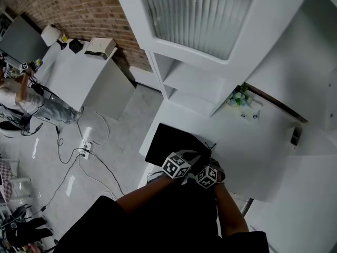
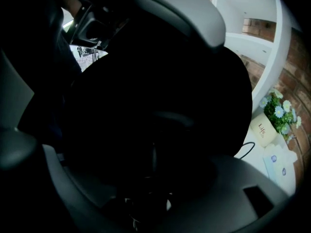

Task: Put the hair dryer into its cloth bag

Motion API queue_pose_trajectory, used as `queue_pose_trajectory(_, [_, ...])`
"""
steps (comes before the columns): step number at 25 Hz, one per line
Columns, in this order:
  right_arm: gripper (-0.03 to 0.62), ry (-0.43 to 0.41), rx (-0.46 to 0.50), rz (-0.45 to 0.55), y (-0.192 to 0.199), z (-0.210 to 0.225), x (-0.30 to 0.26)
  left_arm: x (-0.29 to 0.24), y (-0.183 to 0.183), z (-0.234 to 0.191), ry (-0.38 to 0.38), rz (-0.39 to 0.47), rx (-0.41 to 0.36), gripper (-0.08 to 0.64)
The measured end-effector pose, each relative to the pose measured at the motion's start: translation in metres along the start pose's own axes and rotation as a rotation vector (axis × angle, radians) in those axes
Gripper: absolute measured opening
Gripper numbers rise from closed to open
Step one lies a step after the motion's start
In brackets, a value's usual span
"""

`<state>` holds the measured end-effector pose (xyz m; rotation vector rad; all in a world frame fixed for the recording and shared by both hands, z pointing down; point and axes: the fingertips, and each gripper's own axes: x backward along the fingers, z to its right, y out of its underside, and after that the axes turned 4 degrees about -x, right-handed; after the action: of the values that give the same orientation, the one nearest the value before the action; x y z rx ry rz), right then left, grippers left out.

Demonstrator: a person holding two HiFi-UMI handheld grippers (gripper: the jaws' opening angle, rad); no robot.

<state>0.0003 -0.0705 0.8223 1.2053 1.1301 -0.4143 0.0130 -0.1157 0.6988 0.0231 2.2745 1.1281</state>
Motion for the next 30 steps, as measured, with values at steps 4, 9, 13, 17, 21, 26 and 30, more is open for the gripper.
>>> queue_pose_trajectory(4, [0.288,-0.033,-0.003,-0.019,0.000,-0.006,0.005,0.004,0.004,-0.002,-0.001,0.005,0.017,0.031])
queue_pose_trajectory(9, [0.302,0.009,-0.054,0.002,0.009,-0.001,0.034,0.005,0.007,-0.001,0.013,0.022,0.032,0.031])
queue_pose_trajectory(13, [0.302,0.042,-0.111,0.007,0.025,0.002,0.055,0.003,0.010,-0.001,0.022,0.025,0.042,0.031])
queue_pose_trajectory(17, [0.284,0.034,-0.153,-0.024,0.044,0.000,0.059,0.001,0.014,0.002,0.026,0.021,0.043,0.031])
queue_pose_trajectory(21, [0.281,0.040,-0.181,-0.064,0.060,0.002,0.053,0.001,0.015,0.005,0.031,0.016,0.036,0.031])
queue_pose_trajectory(26, [0.258,0.025,-0.186,-0.080,0.065,0.003,0.046,0.002,0.020,0.008,0.037,0.008,0.025,0.031])
queue_pose_trajectory(30, [0.247,-0.006,-0.175,-0.111,0.065,0.000,0.044,0.002,0.024,0.009,0.038,-0.003,0.009,0.031])
